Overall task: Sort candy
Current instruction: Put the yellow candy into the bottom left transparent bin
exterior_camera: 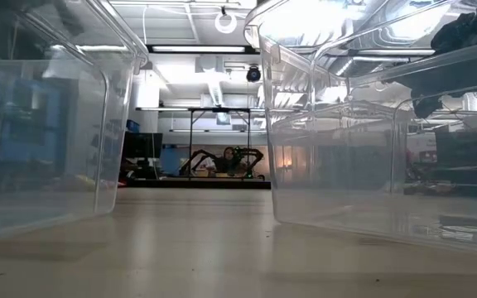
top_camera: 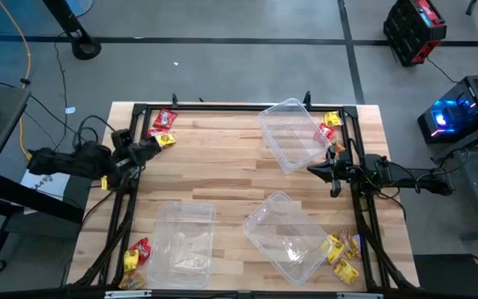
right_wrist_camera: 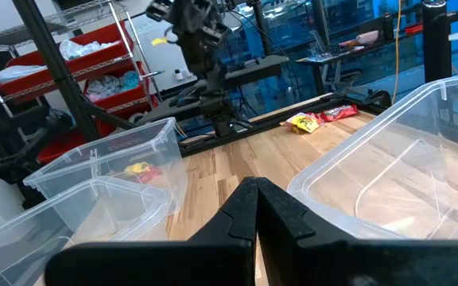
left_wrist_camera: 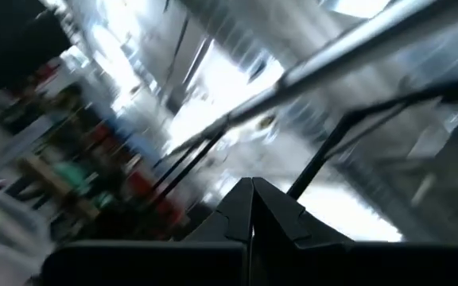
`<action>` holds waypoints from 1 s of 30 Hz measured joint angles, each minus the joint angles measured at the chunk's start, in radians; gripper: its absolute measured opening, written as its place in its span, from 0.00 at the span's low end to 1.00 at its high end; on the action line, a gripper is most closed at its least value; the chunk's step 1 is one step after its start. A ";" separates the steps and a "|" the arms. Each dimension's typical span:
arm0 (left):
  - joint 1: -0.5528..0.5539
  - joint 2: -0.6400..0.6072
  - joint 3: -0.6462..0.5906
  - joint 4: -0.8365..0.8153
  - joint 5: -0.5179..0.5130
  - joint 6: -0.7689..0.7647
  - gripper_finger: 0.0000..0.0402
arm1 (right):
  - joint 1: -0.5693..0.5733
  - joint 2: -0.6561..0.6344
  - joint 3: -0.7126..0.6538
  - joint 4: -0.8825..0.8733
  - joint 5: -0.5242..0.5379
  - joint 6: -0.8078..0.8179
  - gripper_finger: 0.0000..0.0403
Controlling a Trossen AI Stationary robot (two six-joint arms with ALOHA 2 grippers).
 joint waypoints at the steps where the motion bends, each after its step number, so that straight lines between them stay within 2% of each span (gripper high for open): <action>1: 0.000 0.035 0.032 -0.029 0.006 0.015 0.00 | 0.000 0.000 0.000 0.000 0.000 0.000 0.00; 7: 0.001 0.231 0.173 -0.075 -0.011 0.148 0.00 | 0.000 0.000 0.000 0.000 0.000 0.000 0.00; 12: 0.006 0.348 0.235 -0.061 -0.202 0.162 0.00 | 0.000 0.000 0.000 0.000 0.000 0.000 0.00; 15: 0.018 0.399 0.264 -0.045 -0.246 0.104 0.00 | 0.000 0.000 0.000 0.010 0.010 0.000 0.00; 17: 0.024 0.428 0.282 -0.032 -0.246 0.091 0.00 | 0.000 0.000 0.000 0.046 0.035 0.025 0.00; 20: 0.041 0.470 0.304 -0.035 -0.253 0.090 0.00 | 0.000 0.000 0.000 0.189 0.055 0.229 0.00; 25: 0.120 0.511 0.353 -0.031 -0.251 0.090 0.00 | 0.000 0.000 0.000 0.458 0.274 0.544 0.00; 27: 0.168 0.520 0.376 -0.038 -0.205 0.090 0.00 | 0.000 0.001 0.000 0.565 0.353 0.585 0.00; 30: 0.258 0.523 0.435 -0.116 -0.082 0.106 0.00 | 0.000 0.021 0.032 0.698 0.340 0.520 0.00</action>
